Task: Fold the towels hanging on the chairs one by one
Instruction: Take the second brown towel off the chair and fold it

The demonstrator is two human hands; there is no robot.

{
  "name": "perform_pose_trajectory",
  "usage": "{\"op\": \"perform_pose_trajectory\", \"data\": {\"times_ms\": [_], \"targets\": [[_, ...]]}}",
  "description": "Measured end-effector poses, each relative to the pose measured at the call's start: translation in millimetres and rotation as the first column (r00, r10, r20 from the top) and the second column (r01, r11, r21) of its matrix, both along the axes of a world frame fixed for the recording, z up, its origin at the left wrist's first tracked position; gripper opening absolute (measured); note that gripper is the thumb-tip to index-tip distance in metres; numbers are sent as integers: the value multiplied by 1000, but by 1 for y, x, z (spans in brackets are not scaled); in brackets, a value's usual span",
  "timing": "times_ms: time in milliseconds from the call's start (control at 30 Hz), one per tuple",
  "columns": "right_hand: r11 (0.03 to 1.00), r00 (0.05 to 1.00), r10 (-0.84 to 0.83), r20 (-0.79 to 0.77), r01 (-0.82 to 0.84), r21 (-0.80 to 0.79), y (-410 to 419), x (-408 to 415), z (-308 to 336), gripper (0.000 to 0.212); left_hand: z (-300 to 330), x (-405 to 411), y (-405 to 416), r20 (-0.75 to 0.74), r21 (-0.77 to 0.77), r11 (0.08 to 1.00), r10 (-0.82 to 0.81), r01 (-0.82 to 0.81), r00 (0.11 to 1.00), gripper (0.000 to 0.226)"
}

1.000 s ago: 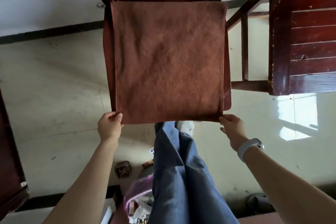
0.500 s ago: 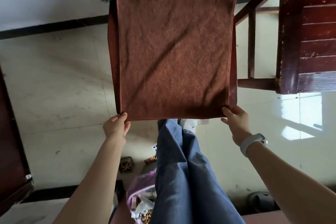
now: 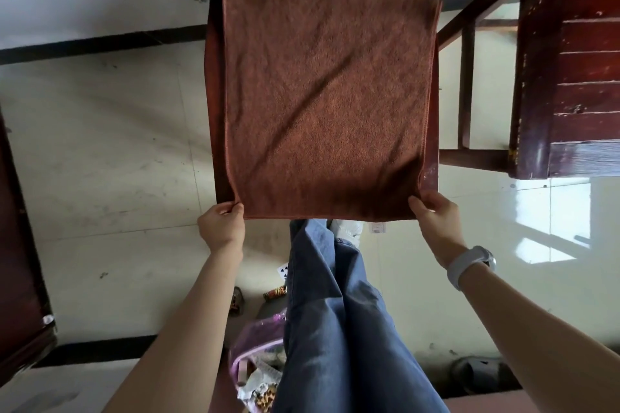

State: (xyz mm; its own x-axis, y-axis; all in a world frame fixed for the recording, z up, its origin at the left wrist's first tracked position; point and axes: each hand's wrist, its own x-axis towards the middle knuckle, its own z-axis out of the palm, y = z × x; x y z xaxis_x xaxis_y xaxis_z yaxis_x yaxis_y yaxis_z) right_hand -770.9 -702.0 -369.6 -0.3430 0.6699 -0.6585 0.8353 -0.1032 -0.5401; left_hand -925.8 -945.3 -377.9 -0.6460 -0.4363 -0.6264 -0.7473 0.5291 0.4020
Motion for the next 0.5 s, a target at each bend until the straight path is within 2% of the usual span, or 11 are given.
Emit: {"op": "perform_pose_trajectory", "data": {"times_ms": [200, 267, 367, 433, 500], "targets": [[987, 993, -117, 23, 119, -109, 1, 4, 2, 27, 0, -6, 3, 8, -10, 996, -87, 87, 996, 20], [987, 995, -92, 24, 94, -133, 1, 5, 2, 25, -1, -6, 2, 34, -32, 986, -163, 164, 986, 22], [997, 997, 23, 67, -18, -70, 5, 5, -1, 9, 0, -6, -2, 82, -66, 946, -310, 316, 947, 25], [997, 996, 7, 92, 0, -76, 6, 4, -4, 12, 0, -7, -6, 91, -106, 897, -421, 429, 902, 27], [992, 996, -11, 91, 22, -121, 5, 2, -5, 20, 1, -8, -8, 77, -111, 877, -462, 468, 884, 28]]}}
